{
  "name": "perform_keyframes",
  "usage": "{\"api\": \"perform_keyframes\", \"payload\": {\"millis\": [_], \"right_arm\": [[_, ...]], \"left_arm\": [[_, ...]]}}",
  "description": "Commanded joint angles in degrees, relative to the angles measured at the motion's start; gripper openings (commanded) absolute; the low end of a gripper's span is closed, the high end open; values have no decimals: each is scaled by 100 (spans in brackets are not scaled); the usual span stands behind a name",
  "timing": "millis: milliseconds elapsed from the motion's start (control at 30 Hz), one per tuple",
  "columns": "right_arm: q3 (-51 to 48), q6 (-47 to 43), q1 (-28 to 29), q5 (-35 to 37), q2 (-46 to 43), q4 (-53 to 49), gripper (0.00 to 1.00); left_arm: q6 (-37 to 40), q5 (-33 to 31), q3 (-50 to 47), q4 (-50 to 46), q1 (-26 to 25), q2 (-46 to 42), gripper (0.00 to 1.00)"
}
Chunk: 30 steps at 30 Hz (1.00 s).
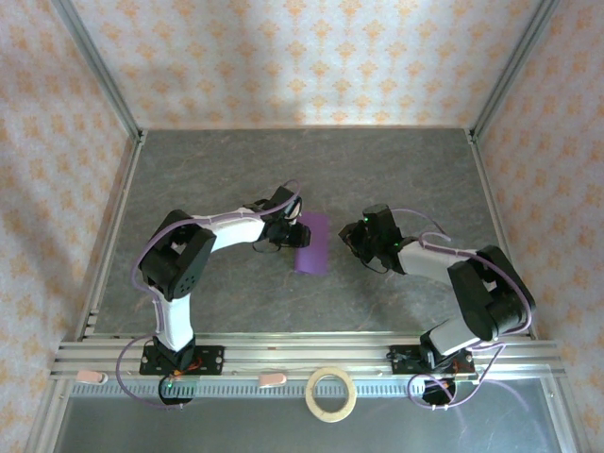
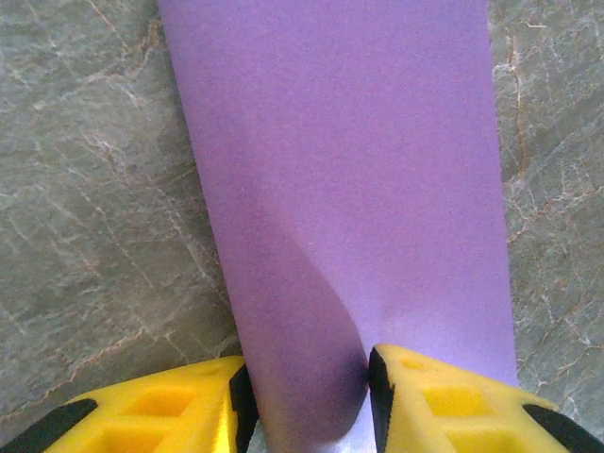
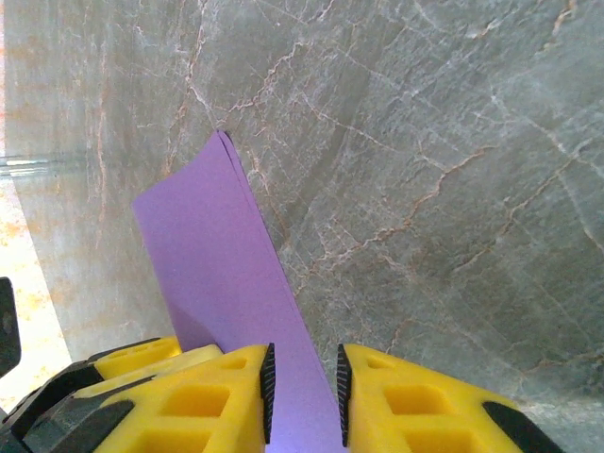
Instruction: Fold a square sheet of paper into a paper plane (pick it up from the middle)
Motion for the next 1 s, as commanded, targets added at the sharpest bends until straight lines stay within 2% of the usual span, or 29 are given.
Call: {"api": "perform_keyframes", "payload": {"millis": [0, 333, 967], "right_arm": [[-7, -13, -25, -4, 75, 100, 26], [7, -9, -24, -57, 133, 119, 27], [79, -94, -19, -250, 243, 163, 27]], "left_arm": [[209, -625, -8, -238, 95, 399, 44], [333, -790, 107, -342, 96, 491, 48], [453, -817, 215, -402, 92, 589, 47]]}}
